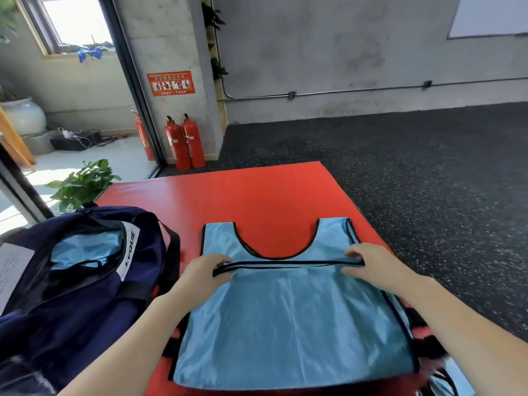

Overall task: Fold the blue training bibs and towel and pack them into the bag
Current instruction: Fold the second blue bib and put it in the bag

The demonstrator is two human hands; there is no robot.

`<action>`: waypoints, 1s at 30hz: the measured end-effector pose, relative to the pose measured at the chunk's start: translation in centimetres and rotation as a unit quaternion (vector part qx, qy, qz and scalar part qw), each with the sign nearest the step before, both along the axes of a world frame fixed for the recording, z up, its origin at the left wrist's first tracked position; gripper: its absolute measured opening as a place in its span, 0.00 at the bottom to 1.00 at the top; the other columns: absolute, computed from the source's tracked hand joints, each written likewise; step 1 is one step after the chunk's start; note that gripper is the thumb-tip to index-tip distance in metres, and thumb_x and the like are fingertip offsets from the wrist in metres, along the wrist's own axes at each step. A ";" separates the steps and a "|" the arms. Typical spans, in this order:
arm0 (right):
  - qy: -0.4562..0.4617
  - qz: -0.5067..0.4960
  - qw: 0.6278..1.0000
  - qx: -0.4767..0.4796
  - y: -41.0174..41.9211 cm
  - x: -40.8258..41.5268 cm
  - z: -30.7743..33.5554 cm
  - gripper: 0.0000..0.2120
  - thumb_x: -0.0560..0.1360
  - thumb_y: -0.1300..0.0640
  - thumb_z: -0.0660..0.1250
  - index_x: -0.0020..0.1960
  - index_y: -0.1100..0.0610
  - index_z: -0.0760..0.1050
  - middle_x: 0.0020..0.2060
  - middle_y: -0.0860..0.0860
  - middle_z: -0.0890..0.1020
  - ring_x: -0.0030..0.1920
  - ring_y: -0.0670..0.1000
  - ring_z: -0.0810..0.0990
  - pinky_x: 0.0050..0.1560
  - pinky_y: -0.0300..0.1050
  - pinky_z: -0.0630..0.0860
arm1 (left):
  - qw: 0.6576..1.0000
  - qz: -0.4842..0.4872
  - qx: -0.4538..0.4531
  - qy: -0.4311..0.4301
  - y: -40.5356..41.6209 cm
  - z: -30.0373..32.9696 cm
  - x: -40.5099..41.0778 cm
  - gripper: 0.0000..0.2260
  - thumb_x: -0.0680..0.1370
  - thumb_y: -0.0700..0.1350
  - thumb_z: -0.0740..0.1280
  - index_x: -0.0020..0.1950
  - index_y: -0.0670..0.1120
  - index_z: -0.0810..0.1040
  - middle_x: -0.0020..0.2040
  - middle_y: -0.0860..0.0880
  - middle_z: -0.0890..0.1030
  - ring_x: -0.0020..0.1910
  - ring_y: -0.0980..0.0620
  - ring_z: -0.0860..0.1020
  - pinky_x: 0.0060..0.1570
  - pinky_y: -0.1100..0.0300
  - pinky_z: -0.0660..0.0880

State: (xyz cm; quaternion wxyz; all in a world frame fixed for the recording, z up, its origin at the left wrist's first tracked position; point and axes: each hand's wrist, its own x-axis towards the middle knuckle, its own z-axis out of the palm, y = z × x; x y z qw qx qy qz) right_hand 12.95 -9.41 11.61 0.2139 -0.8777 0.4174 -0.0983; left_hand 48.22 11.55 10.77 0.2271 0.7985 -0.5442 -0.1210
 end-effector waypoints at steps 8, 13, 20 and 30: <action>-0.044 -0.049 0.997 0.051 -0.4 -3.0 -0.2 0.08 0.72 0.50 0.78 0.48 0.43 0.80 0.45 0.45 0.82 0.47 0.43 0.79 0.52 0.40 0.75 | 0.998 0.050 -0.032 0.020 0.9 1.0 0.0 0.06 0.76 0.44 0.73 0.46 0.56 0.82 0.40 0.55 0.84 0.40 0.56 0.80 0.37 0.73 0.70; -0.116 -0.072 0.989 0.056 -0.7 -3.1 0.8 0.05 0.72 0.53 0.77 0.42 0.44 0.83 0.39 0.44 0.85 0.44 0.47 0.83 0.53 0.47 0.79 | 0.995 0.078 -0.048 0.044 1.4 1.7 0.4 0.05 0.76 0.46 0.73 0.41 0.55 0.83 0.37 0.57 0.83 0.40 0.59 0.80 0.39 0.71 0.70; -0.283 -0.073 0.951 0.099 -2.5 -1.6 3.9 0.06 0.75 0.60 0.75 0.49 0.51 0.84 0.44 0.46 0.87 0.49 0.50 0.84 0.57 0.45 0.77 | 0.969 0.122 -0.189 0.105 1.0 5.3 1.8 0.03 0.75 0.46 0.75 0.42 0.53 0.83 0.40 0.57 0.85 0.42 0.62 0.80 0.45 0.63 0.72; -0.158 -0.144 0.975 0.055 -6.9 3.0 -0.4 0.10 0.73 0.61 0.74 0.53 0.52 0.82 0.48 0.50 0.85 0.48 0.49 0.81 0.56 0.42 0.74 | 0.976 0.171 -0.110 0.076 -4.9 1.7 4.2 0.07 0.77 0.43 0.71 0.54 0.50 0.81 0.40 0.53 0.82 0.41 0.51 0.78 0.42 0.60 0.69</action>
